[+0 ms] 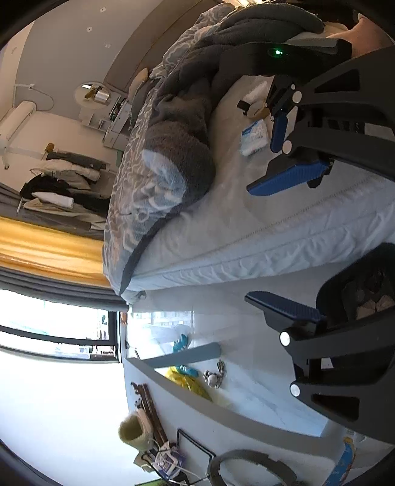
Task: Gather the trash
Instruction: 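Move both open grippers from the bin back to the bed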
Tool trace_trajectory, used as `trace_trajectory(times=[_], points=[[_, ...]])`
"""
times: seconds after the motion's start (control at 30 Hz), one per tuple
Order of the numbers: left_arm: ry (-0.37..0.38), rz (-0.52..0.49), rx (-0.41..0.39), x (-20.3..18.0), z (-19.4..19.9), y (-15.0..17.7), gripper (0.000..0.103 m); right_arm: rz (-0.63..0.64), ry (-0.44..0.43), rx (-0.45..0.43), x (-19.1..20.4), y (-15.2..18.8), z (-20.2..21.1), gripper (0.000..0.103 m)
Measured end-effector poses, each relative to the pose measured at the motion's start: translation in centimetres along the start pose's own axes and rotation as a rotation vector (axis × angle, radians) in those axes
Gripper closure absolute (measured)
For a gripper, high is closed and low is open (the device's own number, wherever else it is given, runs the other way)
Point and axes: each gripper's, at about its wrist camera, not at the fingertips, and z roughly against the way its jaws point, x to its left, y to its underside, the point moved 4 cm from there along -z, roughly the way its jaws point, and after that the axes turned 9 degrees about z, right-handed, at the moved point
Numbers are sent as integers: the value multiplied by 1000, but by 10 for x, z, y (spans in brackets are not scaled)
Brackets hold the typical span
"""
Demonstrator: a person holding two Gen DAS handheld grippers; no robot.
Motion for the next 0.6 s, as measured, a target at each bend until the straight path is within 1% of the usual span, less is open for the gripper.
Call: trace_trajectory(times=[0.17,0.37,0.6], points=[[22,-14,11,-23,-14,4,28,-6,61,-29,-28,6,19,20],[42,-39,28,-48,-29,10,25,-21,136,-44,-62,21,37,20],[55,-63,52,-73,-49,18,24,-47,197,-42,-99,41,50,20]])
